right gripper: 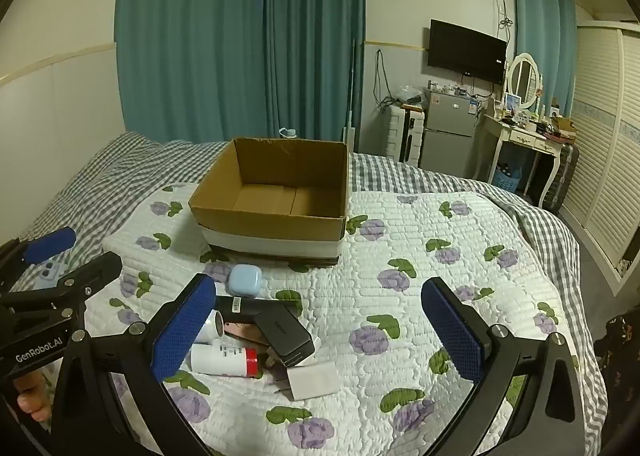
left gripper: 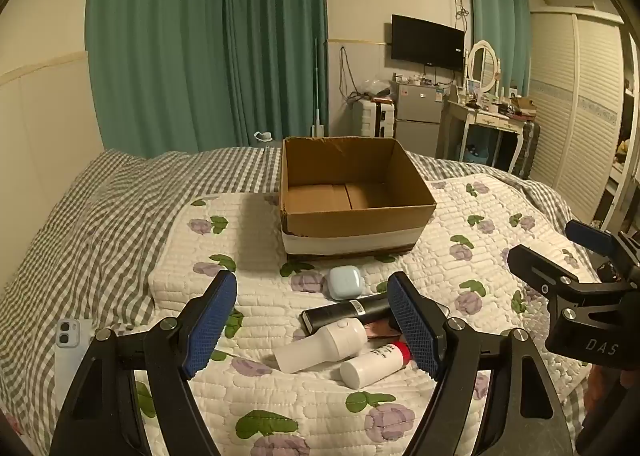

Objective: Organize rigid objects

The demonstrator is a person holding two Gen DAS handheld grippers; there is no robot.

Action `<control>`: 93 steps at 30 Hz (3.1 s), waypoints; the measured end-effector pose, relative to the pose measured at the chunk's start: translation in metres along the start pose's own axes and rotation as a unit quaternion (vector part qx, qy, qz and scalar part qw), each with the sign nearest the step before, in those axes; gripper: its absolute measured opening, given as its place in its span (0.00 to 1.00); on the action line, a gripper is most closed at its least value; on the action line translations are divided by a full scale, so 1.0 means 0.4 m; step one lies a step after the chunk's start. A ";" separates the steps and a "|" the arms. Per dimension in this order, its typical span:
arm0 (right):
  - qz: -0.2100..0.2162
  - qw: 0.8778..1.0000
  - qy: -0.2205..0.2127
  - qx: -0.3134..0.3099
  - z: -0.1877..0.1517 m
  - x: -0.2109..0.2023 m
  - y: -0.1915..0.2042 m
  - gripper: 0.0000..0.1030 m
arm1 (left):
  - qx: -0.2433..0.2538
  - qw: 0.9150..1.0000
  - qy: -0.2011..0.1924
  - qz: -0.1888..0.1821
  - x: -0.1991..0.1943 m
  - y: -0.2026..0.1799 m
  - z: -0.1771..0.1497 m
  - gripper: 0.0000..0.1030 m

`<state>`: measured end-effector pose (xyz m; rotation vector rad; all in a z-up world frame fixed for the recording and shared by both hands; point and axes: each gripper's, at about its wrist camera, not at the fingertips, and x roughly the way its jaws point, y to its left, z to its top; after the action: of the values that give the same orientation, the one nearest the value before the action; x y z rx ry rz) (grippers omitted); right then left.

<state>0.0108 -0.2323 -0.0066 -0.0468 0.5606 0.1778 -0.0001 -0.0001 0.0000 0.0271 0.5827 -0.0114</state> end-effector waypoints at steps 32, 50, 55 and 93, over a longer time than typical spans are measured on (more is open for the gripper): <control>0.001 1.000 -0.008 -0.016 0.000 0.000 0.022 1.00 | -0.010 1.000 -0.012 0.010 -0.006 0.017 0.004 0.78; 0.006 0.999 -0.004 -0.031 0.003 0.006 0.036 1.00 | -0.011 1.000 -0.011 0.009 -0.008 0.020 -0.001 0.78; 0.007 0.999 -0.004 -0.032 0.003 0.007 0.038 1.00 | -0.013 1.000 -0.010 0.008 -0.005 0.022 -0.002 0.78; 0.050 0.997 0.001 -0.062 0.032 0.039 0.042 1.00 | -0.018 1.000 0.008 0.022 0.038 0.036 -0.016 0.78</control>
<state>0.0276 -0.2120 -0.0038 -0.1394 0.5534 0.3104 0.0095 0.0143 -0.0135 0.0044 0.5989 0.0422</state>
